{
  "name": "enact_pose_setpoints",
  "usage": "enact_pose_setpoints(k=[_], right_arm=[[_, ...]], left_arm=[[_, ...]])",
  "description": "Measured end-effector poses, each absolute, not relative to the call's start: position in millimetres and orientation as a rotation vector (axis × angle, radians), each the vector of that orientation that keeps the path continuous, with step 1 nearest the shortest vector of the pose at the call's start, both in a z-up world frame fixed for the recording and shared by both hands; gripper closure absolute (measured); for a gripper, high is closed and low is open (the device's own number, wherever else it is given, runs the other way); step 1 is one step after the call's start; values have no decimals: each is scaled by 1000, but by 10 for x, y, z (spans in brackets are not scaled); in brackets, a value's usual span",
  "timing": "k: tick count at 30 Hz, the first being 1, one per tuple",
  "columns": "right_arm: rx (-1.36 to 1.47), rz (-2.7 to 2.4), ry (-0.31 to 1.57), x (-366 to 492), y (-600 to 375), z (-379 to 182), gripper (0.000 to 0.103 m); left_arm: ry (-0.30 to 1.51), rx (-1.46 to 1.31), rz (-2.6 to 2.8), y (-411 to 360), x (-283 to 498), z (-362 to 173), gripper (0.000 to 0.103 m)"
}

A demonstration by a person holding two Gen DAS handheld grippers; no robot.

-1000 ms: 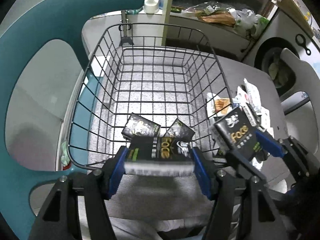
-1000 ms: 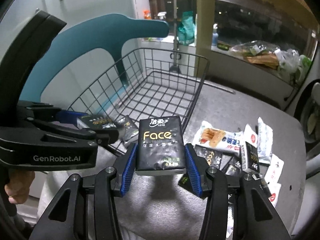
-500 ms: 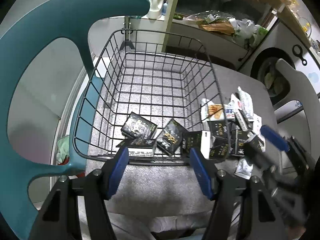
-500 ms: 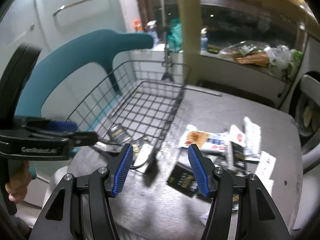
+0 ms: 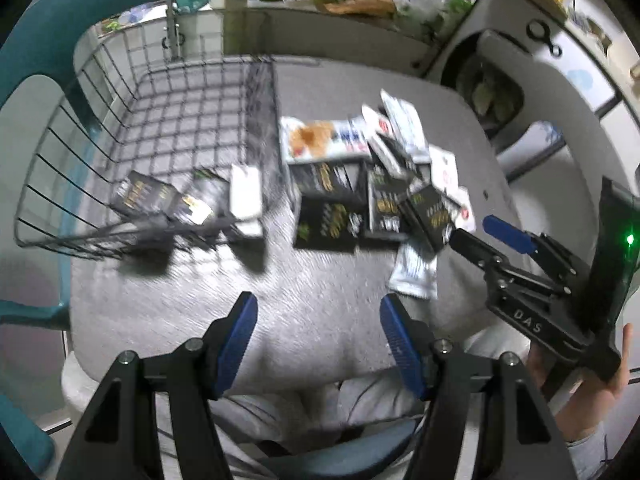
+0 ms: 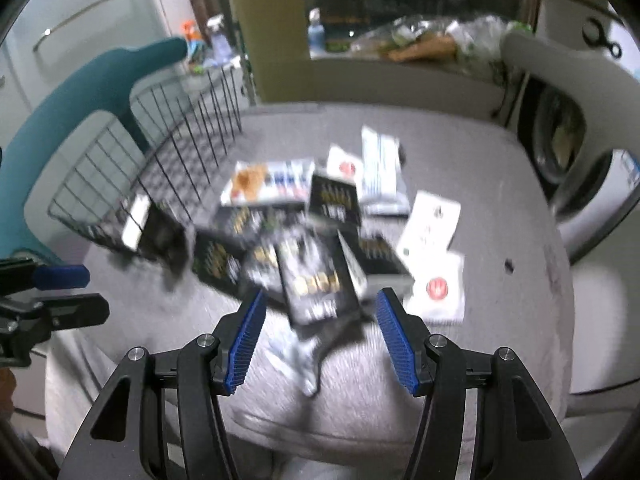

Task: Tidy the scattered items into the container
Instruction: 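Grasp a black tissue pack with the right gripper while the left grasps a white wipe packet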

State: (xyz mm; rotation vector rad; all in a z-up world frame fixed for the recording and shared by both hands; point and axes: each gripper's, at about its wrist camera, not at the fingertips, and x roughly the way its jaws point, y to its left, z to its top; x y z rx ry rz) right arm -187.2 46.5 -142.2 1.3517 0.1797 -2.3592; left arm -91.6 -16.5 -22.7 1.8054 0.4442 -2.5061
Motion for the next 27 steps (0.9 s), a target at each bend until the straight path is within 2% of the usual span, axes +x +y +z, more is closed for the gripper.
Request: enact_pose_setpoints(k=[6,14,15,16,27], right_arm=[[1366,-2344,192,-1962,447,-1723,46],[1356,-2334,229,-2130,295,-1812,46],[1352,-2331,218,-2119,297,-1804,54],[1352,-2324,209,-2106,306,-1800,55],[1506,-2508,175,-1713,985,-1820,55]], left_arm=[[440,1862,-2448,37,-970,-565,34],[473,1879,-2434,38,-1043,-671,34],[472,1880,-2435,51,-1056,-680,34],[471,1885,-2435,77,-1083,-694,34],[420,1971,-2485,577,-1362,-836,34]])
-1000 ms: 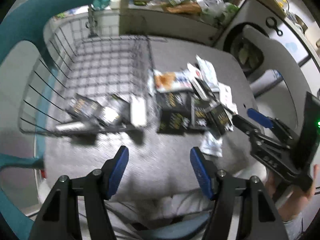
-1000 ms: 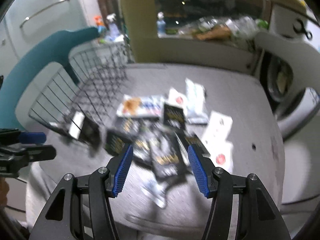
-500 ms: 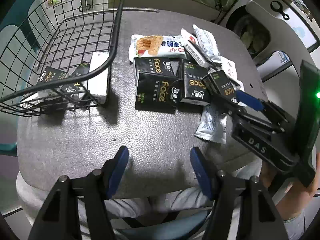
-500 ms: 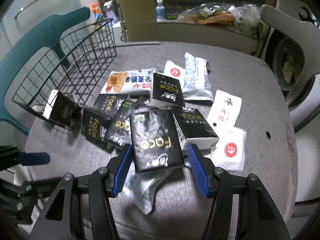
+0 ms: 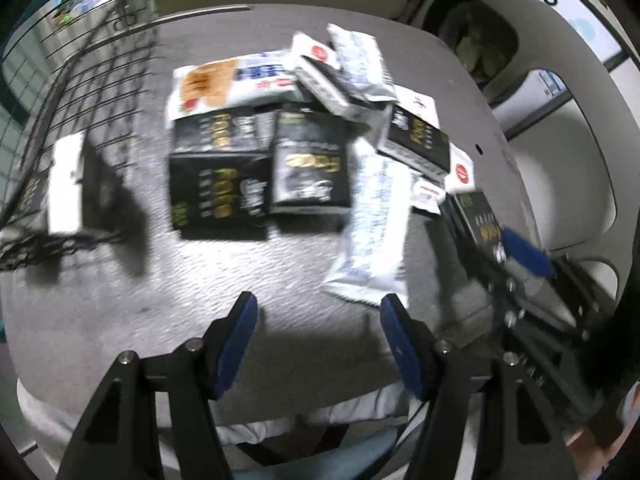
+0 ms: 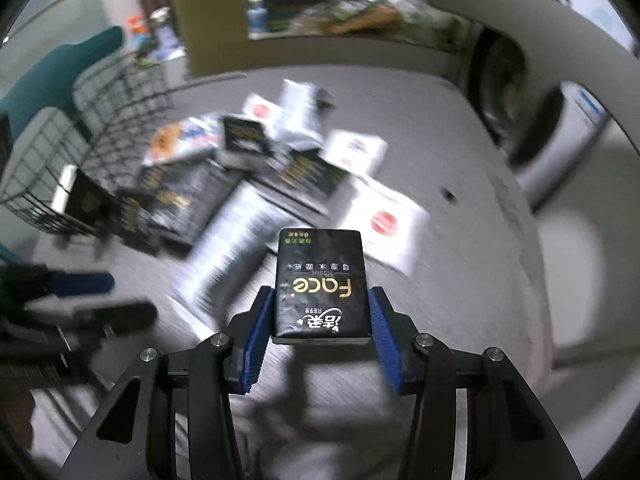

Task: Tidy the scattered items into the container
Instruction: 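Grasp a black tissue pack with the right gripper while the left grasps a white wipe packet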

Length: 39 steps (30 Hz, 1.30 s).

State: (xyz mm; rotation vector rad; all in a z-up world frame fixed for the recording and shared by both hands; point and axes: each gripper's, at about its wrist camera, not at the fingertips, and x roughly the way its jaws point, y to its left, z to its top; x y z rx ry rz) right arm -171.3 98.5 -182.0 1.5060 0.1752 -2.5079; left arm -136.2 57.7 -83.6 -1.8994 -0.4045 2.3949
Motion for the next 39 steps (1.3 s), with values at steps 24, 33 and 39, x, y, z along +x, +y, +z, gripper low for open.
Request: enact_pose_setpoints(k=[24,33,39], right_arm=[[1566,-2488,86,-1796,1239,-2129,55],[1569,-2486,104,-1788,1216,-2118,55],[1549,-2493,93,-1686,1210,-1994,55]], left_arm=[[-247,-1919,2367,1004,-1915,-1097,34],[-222,-1924,2371,960,-1888,-1053,63],[-208,-1898,2380,909,-1691,-903,63]])
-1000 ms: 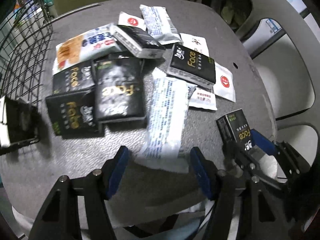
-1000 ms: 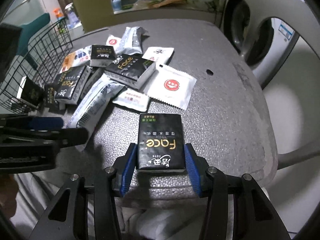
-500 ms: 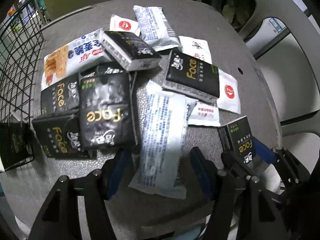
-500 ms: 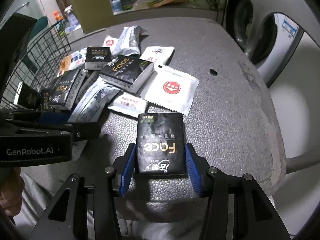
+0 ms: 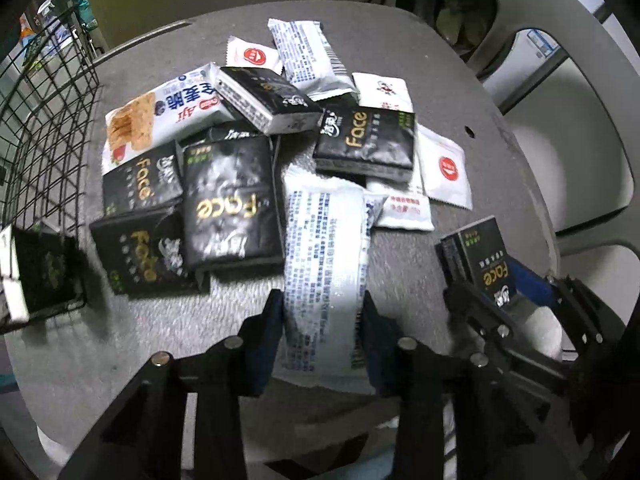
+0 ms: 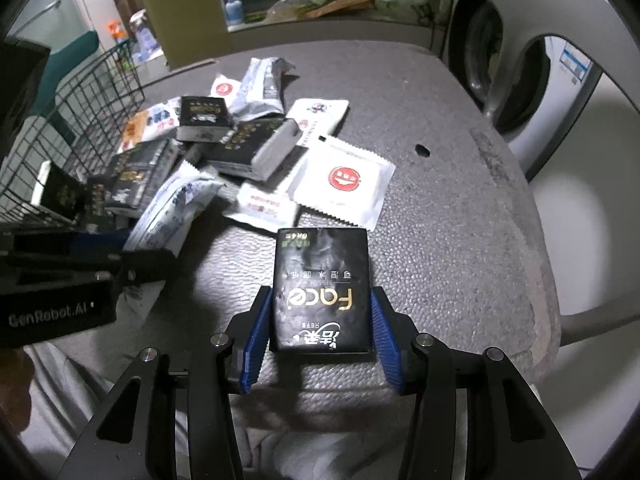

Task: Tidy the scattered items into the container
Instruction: 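Grasp a black tissue pack with the right gripper while the left grasps a white wipe packet, then carry the held pack and white packet over the basket, then open both grippers to drop the items into the basket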

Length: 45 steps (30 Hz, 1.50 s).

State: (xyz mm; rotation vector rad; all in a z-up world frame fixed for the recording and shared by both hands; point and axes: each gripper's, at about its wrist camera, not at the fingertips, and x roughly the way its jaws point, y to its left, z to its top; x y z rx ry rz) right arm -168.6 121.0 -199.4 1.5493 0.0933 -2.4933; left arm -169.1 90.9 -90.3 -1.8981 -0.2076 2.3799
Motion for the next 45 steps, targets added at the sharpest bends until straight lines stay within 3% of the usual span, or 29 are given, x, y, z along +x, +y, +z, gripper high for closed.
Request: enact_pose_setpoints(k=[7,11,16,24,32,36,41,45], right_arm=[[1434,-2502,104,-1498,995,-1560,55],[1297,-2462,159,-1475,560,-1139,55],[1138,-2362,206,-1509,-203,-754,55],[1146,-2195,344,-1709,-1282,-890,55],[1182,-2197,364,-1749,-1395,-1009,55],[1179,-2215,361,-1747,-1382,-1007,53],[1167,-2208,337,-1749,-1347,-1003,45],[1165,-2204,311,-1751,-1314,-955,45]], left_arm=[[-258,-1789,2429,743,-1260,-369,63],[-348,-1701,2512,380,-1224,128,63],[-427,-1712,2678,-383,-1057,381,63],[-531,-1873,2723,-1209,-1110,86,63],[-551,-1873,2729,-1295,-1102,7,63],[-574,-1865,2747,-1332,-1067,-9,39],[-595,-1849,2749,-1393,-1018,16,38],[-608,-1843,2759,-1410,-978,65,38]])
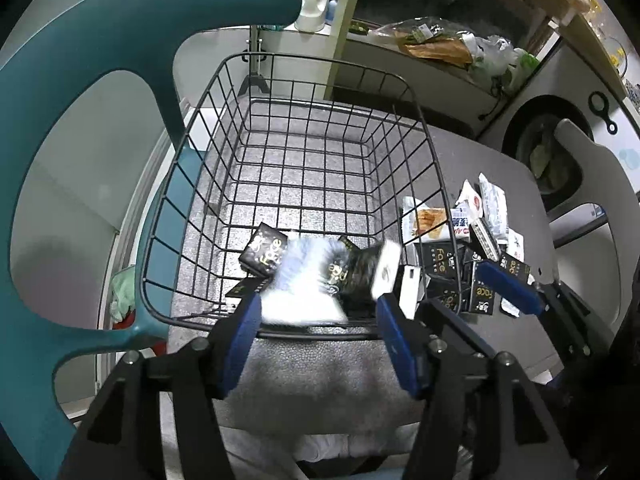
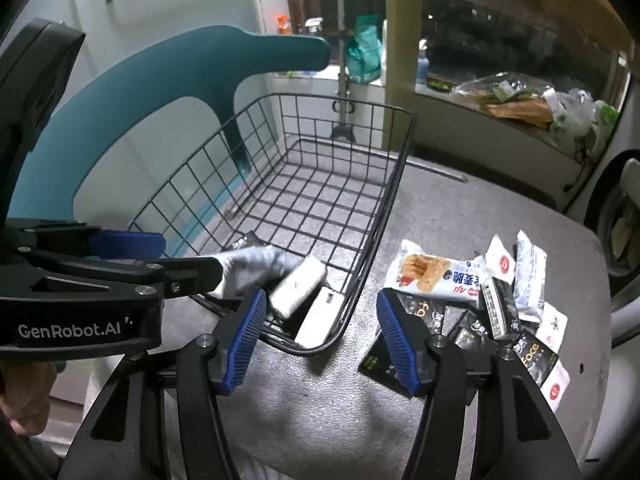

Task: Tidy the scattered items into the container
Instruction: 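Open both grippers to drop the items into the basket, then return to the pile and grasp a black tissue pack with the right gripper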

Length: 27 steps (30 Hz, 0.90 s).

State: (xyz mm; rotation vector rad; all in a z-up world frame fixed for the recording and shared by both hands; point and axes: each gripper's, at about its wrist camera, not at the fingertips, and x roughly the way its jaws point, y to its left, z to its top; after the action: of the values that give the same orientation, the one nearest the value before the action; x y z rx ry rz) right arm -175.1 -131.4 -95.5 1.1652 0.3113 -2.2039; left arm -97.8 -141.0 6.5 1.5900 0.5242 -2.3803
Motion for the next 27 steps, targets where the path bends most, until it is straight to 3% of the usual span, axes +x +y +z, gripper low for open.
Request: enact_pose_setpoints(k=[13,27], right_arm=[[1213,-2332,269,-1763,-425,-831,45],[1430,-2329,238,-1796,339,-1655,45]], left_arm=[[510,1633,-2483,-895,-897,262,38],[595,1792,-2392,19,-986,-567,38]])
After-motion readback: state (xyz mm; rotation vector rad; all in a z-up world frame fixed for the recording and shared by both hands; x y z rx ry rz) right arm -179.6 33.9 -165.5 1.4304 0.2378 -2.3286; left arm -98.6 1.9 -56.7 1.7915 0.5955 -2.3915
